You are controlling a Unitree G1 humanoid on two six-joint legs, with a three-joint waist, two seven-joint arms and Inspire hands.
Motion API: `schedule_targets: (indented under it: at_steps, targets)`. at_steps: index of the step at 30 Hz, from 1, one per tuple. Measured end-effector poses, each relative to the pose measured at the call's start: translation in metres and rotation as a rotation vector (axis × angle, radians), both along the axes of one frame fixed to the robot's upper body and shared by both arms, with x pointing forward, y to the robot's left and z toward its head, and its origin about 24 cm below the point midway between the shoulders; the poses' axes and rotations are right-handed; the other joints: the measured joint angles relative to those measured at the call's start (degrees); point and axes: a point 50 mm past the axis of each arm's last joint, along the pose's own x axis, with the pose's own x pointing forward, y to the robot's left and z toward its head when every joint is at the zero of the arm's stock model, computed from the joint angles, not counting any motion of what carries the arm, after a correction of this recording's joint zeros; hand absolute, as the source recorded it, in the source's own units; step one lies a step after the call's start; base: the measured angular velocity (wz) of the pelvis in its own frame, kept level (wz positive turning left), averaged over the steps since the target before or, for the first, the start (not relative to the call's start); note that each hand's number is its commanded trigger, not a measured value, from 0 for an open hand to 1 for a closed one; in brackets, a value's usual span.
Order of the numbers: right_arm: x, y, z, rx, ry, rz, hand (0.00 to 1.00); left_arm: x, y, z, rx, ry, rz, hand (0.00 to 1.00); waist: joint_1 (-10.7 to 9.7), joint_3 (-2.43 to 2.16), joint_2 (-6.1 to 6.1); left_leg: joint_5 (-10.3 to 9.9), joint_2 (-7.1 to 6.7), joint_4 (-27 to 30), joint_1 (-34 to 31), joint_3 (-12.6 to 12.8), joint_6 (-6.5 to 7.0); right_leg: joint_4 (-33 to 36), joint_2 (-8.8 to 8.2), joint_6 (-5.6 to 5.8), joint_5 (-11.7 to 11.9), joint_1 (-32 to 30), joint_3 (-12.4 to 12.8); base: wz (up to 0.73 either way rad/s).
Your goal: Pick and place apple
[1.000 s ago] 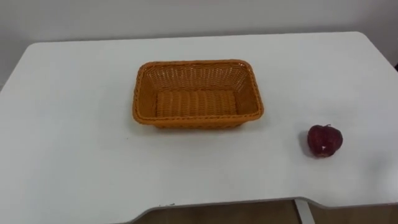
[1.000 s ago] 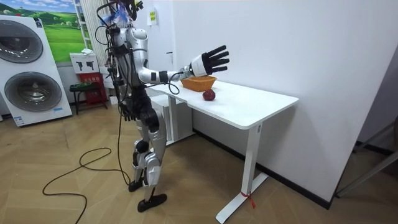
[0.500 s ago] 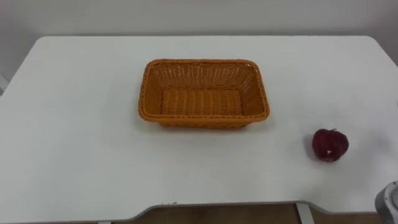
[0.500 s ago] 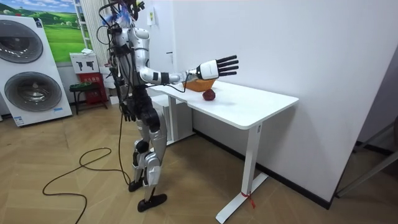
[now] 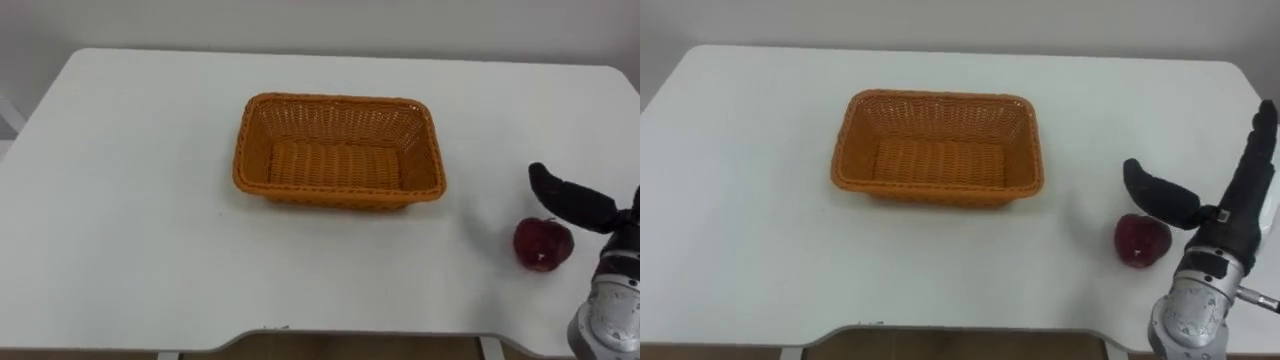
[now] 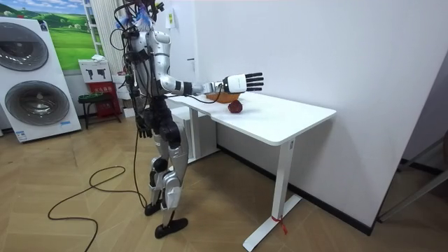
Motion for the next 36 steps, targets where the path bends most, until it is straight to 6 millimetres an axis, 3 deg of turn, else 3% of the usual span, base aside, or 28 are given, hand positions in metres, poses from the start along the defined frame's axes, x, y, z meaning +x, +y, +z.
schedule_targets:
  at_steps: [8, 17, 30, 32, 33, 36]
  targets:
    - [-0.003, 0.009, -0.014, 0.015, 0.075, 0.074, 0.00, 0.003, -0.004, -0.002, -0.010, 0.013, -0.031, 0.00, -0.28, -0.06, 0.09, 0.01, 0.00, 0.11, 0.28, 0.10, -0.01, 0.06, 0.00, -0.01, 0.01, 0.28, 0.42, -0.01]
    - [-0.009, 0.014, -0.021, 0.021, 0.117, 0.115, 0.00, 0.005, -0.006, -0.003, -0.025, 0.018, -0.043, 0.00, -0.52, -0.24, 1.01, 0.00, 0.02, 0.11, 0.23, 0.57, -0.01, 0.23, -0.02, -0.05, 0.03, 0.36, 0.50, 0.00]
    - [-0.031, 0.011, -0.035, 0.014, 0.204, 0.110, 0.00, 0.004, -0.009, -0.004, -0.061, 0.029, -0.060, 0.00, -0.44, -0.23, 1.10, 0.01, 0.12, -0.44, 0.53, 1.52, -0.01, 0.13, -0.02, -0.06, 0.04, 0.08, 0.52, -0.03]
    - [-0.032, 0.011, -0.036, 0.006, 0.213, 0.113, 0.29, 0.004, -0.010, -0.004, -0.066, 0.029, -0.062, 0.00, -0.69, -0.24, 1.08, 0.01, 0.12, -0.46, 0.57, 1.68, -0.01, 0.14, -0.02, -0.06, 0.04, -0.04, 0.79, -0.06]
    - [-0.032, 0.011, -0.038, 0.002, 0.222, 0.118, 1.00, 0.005, -0.010, -0.004, -0.067, 0.027, -0.063, 0.00, -0.72, -0.26, 1.03, 0.01, 0.12, -0.47, 0.57, 1.76, -0.01, 0.15, -0.02, -0.06, 0.04, -0.22, 0.92, -0.06]
    - [-0.037, 0.011, -0.043, 0.003, 0.254, 0.124, 1.00, 0.006, -0.010, -0.004, -0.066, 0.022, -0.065, 0.00, -0.69, -0.41, 0.88, 0.01, 0.13, -0.47, 0.59, 1.97, 0.00, 0.15, 0.00, -0.10, 0.07, -0.85, 1.20, -0.05]
